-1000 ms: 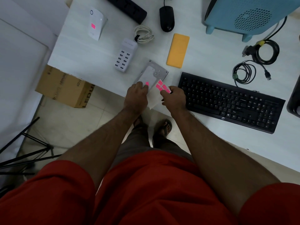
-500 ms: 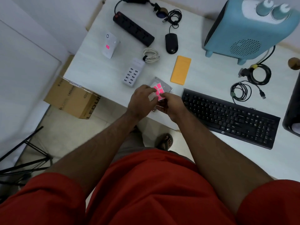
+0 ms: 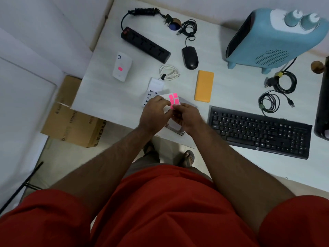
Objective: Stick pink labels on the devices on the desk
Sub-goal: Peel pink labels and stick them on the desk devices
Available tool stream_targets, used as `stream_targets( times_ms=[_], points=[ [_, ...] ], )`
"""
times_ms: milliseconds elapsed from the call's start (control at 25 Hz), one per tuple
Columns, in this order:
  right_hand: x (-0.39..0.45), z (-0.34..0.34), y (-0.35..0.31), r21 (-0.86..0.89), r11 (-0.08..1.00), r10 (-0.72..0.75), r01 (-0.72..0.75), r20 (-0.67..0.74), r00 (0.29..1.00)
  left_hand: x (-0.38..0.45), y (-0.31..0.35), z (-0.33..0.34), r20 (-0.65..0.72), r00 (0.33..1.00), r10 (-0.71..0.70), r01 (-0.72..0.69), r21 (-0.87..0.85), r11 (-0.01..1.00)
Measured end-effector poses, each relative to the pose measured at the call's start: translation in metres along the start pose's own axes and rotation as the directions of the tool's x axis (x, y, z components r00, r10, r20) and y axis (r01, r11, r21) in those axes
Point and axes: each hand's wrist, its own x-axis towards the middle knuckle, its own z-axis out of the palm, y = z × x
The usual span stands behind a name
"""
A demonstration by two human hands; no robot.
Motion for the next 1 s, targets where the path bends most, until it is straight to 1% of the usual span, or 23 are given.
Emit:
stream_targets(
  times_ms=[160, 320, 440, 640, 720, 840, 1000],
  points=[
    [0.000, 0.017, 0.001, 0.065, 0.997, -0.031, 0.034, -0.040, 0.999, 0.010, -0.015, -0.011, 0.052, 0.999, -0.003, 0.004, -0.022, 1.000],
    [-0.001, 0.020, 0.007, 0.093, 0.993, -0.061, 0.066, -0.051, 0.997, 0.014, -0.022, -0.017, 0.091, 0.994, 0.067, -0.065, -0.033, 0.997],
    [0.000, 0.017, 0.011, 0.020, 0.994, -0.111, 0.112, -0.049, 0.993, 0.019, -0.024, -0.017, 0.138, 0.988, 0.071, -0.069, -0.020, 0.997],
    [0.006, 0.006, 0.010, -0.142, 0.976, -0.168, 0.162, -0.030, 0.985, 0.025, -0.017, -0.017, 0.254, 0.967, -0.007, 0.009, -0.005, 1.000],
    [0.005, 0.000, 0.009, -0.159, 0.973, -0.173, 0.168, -0.019, 0.985, 0.026, -0.010, -0.015, 0.276, 0.961, -0.025, 0.025, 0.002, 1.000],
    [0.004, -0.012, 0.007, -0.166, 0.971, -0.178, 0.173, -0.012, 0.984, 0.026, 0.002, -0.007, 0.297, 0.955, -0.022, 0.009, 0.045, 0.999],
    [0.003, -0.025, 0.005, -0.153, 0.975, -0.161, 0.159, -0.005, 0.987, 0.021, 0.014, 0.004, 0.286, 0.958, -0.031, 0.009, 0.078, 0.997]
  ],
)
